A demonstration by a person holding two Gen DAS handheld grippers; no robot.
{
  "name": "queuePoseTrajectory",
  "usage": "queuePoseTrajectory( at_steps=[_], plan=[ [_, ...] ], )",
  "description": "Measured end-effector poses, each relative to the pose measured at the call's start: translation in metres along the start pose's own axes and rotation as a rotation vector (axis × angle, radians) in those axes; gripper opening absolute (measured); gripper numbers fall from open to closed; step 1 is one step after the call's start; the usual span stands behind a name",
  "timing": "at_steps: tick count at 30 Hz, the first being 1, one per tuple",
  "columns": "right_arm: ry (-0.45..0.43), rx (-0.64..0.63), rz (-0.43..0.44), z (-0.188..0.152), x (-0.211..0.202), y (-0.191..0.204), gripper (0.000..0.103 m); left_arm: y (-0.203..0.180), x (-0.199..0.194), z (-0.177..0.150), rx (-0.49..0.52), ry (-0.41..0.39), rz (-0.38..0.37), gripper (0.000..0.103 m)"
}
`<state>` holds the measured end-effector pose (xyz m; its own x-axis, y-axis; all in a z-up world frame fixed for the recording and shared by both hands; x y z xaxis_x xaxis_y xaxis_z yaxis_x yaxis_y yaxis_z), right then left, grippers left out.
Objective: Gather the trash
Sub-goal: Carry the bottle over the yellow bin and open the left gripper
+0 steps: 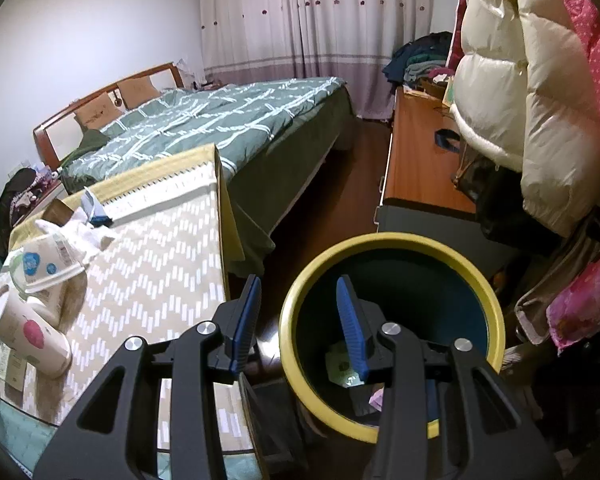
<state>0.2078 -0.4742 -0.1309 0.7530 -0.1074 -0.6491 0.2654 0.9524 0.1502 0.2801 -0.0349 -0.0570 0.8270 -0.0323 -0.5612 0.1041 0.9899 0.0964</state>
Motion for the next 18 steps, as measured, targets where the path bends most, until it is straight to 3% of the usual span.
queuePoseTrajectory(
  at_steps=[10,18],
  plan=[
    [-0.039,0.027,-0.025,0.0,-0.028,-0.023,0.038,-0.053,-0.083,0.047,0.053,-0.099,-0.112,0.052],
    [-0.063,0.082,-0.073,-0.007,-0.048,-0.061,0.038,-0.146,-0.132,0.074,0.135,-0.146,-0.289,0.052]
  ],
)
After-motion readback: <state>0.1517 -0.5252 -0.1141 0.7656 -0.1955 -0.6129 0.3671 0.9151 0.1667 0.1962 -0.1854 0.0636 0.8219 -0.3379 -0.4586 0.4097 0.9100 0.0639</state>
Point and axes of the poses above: each gripper's, at about its wrist camera, not at the fingertips, and x roughly the way its jaws point, y to its left, z to its top, the point moved 6 cm from there along x, roughly the way its jaws point, and after that the axes turned 6 degrees about z, right-handed, at the moved point
